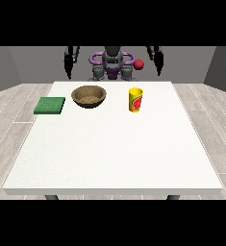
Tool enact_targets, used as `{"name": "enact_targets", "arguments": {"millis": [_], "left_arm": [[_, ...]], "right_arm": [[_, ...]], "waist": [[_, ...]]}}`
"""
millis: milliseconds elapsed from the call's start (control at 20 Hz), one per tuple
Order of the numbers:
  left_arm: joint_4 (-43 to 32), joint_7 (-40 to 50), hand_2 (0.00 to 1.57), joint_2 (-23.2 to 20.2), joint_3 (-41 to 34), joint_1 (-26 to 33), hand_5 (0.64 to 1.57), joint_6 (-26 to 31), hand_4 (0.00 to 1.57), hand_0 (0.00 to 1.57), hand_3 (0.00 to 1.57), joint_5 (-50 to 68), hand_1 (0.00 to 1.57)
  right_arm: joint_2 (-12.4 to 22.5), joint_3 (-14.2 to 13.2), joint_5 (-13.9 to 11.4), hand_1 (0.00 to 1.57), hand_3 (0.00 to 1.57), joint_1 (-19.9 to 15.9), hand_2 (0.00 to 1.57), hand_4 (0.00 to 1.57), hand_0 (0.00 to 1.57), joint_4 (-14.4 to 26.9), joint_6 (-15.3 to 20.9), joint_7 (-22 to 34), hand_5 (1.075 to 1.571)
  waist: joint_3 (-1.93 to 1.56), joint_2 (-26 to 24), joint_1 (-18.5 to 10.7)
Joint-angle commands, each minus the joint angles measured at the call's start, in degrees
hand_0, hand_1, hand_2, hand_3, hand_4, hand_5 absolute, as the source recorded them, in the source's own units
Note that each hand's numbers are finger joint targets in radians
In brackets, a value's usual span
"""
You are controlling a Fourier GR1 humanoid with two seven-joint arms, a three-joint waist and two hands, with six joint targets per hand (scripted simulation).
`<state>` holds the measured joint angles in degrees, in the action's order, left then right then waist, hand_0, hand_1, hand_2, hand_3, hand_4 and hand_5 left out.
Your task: Pick the cup and pour the ball into the bowl, then pick the bowl and place it on the pad
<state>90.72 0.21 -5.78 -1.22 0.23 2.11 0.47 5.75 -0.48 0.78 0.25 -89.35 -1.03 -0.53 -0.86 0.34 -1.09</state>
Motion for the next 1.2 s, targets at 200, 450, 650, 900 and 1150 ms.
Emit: {"name": "enact_targets", "arguments": {"millis": [200, 450, 650, 900, 1150], "left_arm": [[5.21, 5.53, 0.0, -2.84, -1.06, -0.18, 1.535, 0.31, 0.0, 0.0, 0.0, 0.34, 0.0], [11.33, 21.62, 0.0, 5.59, 14.04, -0.02, 1.536, -13.9, 0.0, 0.0, 0.0, 4.38, 0.0], [18.45, 24.7, 0.0, 5.71, 14.93, -2.78, 1.536, -16.68, 0.0, 0.0, 0.0, 1.82, 0.0], [17.09, 15.72, 0.0, 4.06, 11.21, -2.92, 1.524, -13.71, 0.0, 0.0, 0.0, 3.53, 0.0], [9.99, 7.42, 0.0, 4.35, 8.96, -9.94, 1.52, -14.95, 0.0, 0.0, 0.0, 0.27, 0.0]], "right_arm": [[2.13, -0.89, 0.79, 0.0, 0.0, -0.93, 0.0, 0.62, 0.0, -5.96, -0.1, 5.03, 1.559], [2.73, -5.04, 7.85, 0.0, 0.0, 0.95, 0.0, 0.61, 0.0, -7.54, -1.34, 13.1, 1.561], [3.93, -8.42, 10.79, 0.0, 0.0, 0.59, 0.0, 0.55, 0.0, -10.41, -2.23, 12.94, 1.563], [3.04, -8.87, 10.28, 0.0, 0.0, -0.7, 0.0, 0.48, 0.0, -11.65, -2.49, 8.59, 1.558], [5.7, -12.27, 12.72, 0.0, 0.0, -3.74, 0.0, 0.31, 0.0, -6.84, -7.09, 1.35, 1.566]], "waist": [[0.64, -14.64, -0.09], [0.81, -18.6, 3.47], [0.84, -12.69, 1.83], [0.87, -5.16, 2.14], [0.84, 3.52, 4.2]]}}
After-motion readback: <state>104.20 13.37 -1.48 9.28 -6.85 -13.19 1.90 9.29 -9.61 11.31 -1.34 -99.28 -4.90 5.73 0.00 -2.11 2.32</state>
